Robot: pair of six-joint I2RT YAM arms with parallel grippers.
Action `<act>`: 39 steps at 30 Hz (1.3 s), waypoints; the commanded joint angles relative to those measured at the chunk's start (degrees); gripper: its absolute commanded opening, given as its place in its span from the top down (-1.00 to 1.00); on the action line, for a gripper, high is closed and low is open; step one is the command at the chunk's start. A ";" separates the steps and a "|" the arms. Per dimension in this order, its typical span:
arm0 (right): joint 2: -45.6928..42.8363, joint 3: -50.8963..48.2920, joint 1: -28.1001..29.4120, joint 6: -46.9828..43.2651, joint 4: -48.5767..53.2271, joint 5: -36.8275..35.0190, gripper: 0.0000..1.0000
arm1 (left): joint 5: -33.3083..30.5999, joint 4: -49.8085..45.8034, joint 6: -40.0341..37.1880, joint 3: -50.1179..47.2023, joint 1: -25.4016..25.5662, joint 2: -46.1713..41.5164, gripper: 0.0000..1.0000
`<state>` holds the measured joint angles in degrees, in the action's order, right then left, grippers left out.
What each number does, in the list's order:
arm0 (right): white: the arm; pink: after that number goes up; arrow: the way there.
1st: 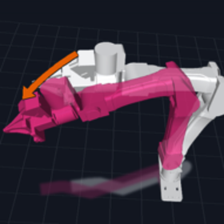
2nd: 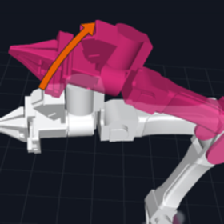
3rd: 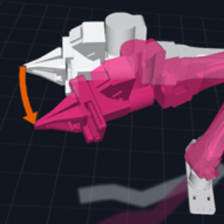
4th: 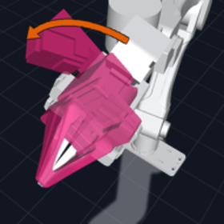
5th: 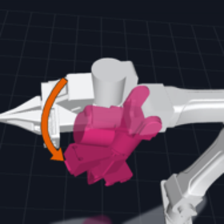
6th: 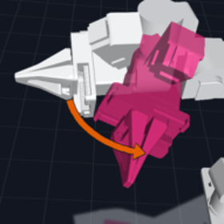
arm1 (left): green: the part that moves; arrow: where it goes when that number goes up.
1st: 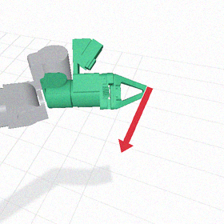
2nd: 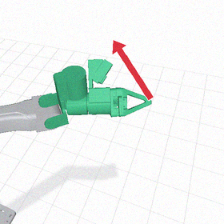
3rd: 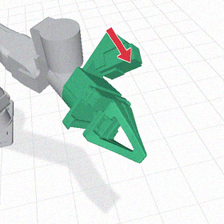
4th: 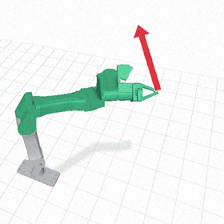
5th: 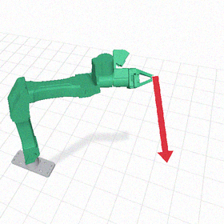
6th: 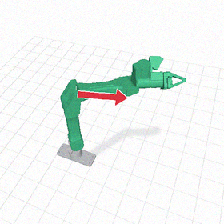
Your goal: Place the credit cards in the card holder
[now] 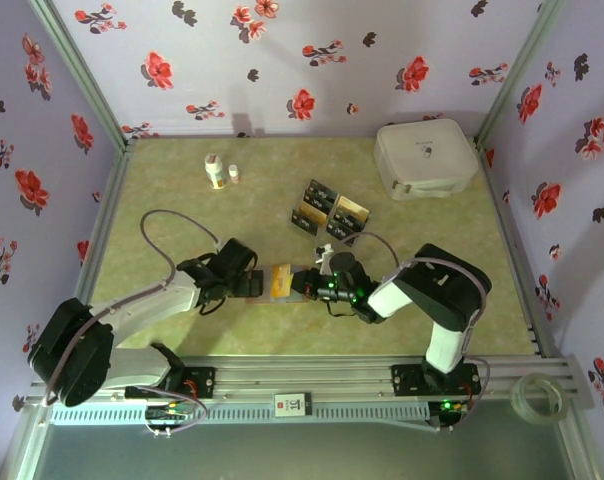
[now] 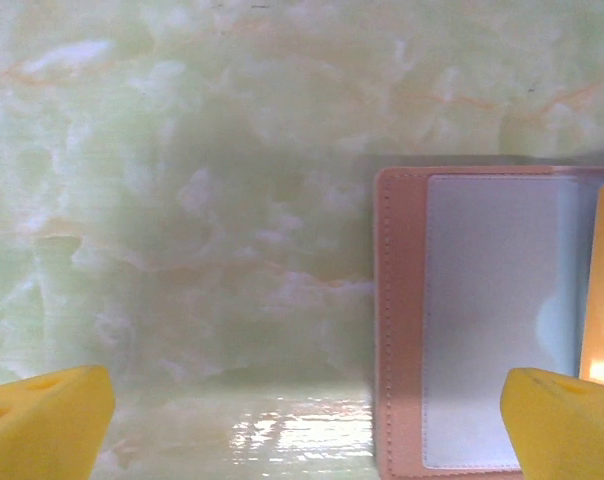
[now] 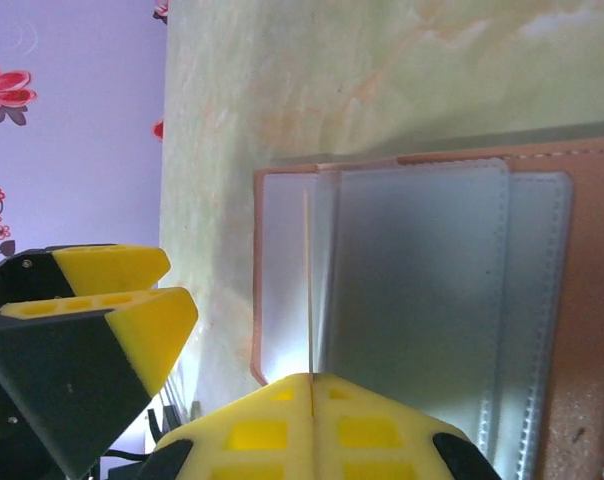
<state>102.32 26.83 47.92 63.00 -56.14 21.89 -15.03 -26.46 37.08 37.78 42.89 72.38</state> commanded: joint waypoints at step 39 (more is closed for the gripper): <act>1.72 -0.90 -1.50 0.01 -4.93 -0.97 1.00 | -5.44 -1.23 3.82 -3.77 2.20 4.86 -0.99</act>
<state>102.65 26.13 46.39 62.19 -58.83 21.63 -18.52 -26.65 39.97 34.70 44.64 76.93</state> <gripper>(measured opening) 0.045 0.997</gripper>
